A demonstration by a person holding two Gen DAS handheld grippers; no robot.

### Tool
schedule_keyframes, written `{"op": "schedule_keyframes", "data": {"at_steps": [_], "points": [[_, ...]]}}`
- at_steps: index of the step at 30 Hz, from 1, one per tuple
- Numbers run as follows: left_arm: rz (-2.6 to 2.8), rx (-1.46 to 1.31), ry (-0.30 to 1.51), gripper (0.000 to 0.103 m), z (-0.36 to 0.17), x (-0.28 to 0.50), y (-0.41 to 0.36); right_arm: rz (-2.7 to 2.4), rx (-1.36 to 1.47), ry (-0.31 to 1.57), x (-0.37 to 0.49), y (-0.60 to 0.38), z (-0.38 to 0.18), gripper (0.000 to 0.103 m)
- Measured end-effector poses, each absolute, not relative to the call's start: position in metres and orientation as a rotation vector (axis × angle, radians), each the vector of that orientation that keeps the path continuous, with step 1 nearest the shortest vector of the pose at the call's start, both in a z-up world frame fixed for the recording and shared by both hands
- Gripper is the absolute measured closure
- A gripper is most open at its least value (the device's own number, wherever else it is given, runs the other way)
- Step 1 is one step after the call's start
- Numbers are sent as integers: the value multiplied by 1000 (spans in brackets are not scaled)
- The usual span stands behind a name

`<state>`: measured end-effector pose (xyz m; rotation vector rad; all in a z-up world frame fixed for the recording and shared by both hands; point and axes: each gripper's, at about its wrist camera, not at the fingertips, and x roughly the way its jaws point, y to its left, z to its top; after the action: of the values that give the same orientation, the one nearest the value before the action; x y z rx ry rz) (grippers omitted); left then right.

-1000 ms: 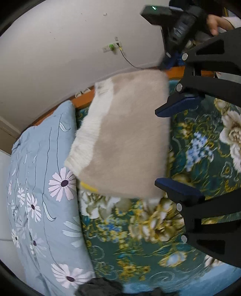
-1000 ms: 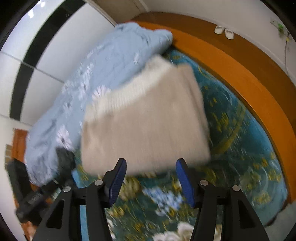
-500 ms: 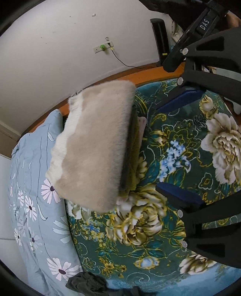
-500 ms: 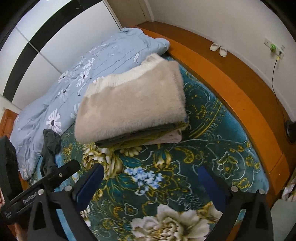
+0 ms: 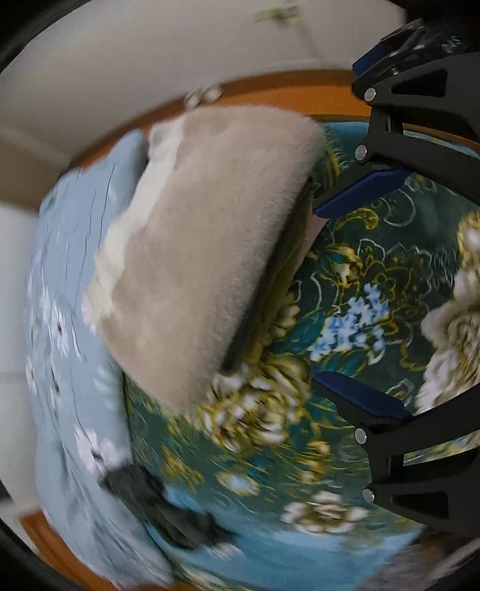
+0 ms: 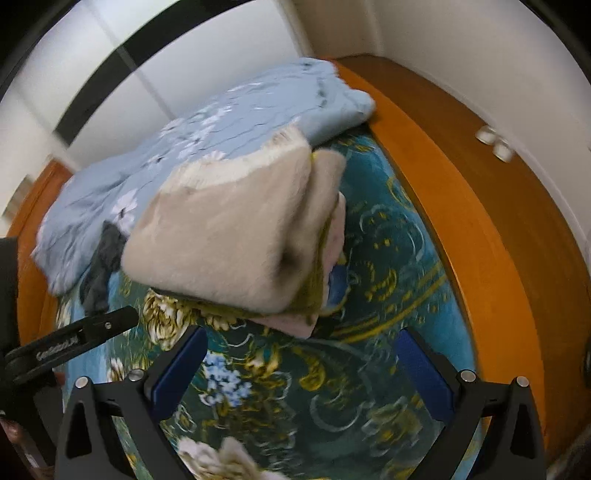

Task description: Fold clothes

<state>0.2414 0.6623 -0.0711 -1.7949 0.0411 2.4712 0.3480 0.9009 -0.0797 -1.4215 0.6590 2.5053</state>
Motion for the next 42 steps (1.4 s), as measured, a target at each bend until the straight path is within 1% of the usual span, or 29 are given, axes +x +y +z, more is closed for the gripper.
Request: {"op": "schedule_keyframes", "data": {"at_steps": [6, 10, 14, 18, 20, 25, 33, 42], "points": [[2700, -1802, 49, 17, -70, 265, 680, 2640, -1542, 570, 335, 923, -92, 0], [2757, -1790, 128, 17, -73, 276, 686, 2682, -1602, 522, 325, 928, -101, 0], [2753, -1792, 242, 17, -79, 280, 696, 2713, -1628, 512, 315, 932, -108, 0], [2742, -1794, 296, 17, -84, 276, 704, 2726, -1664, 512, 304, 934, -117, 0], [2741, -1801, 307, 17, -86, 272, 707, 2729, -1682, 524, 298, 934, -123, 0], [2752, -1830, 299, 17, -93, 266, 711, 2740, -1754, 485, 288, 931, -137, 0], [2706, -1938, 322, 17, -116, 260, 719, 2746, -1825, 472, 280, 933, -153, 0], [2671, -2034, 285, 17, -131, 256, 720, 2787, -1847, 429, 278, 934, -152, 0]]}}
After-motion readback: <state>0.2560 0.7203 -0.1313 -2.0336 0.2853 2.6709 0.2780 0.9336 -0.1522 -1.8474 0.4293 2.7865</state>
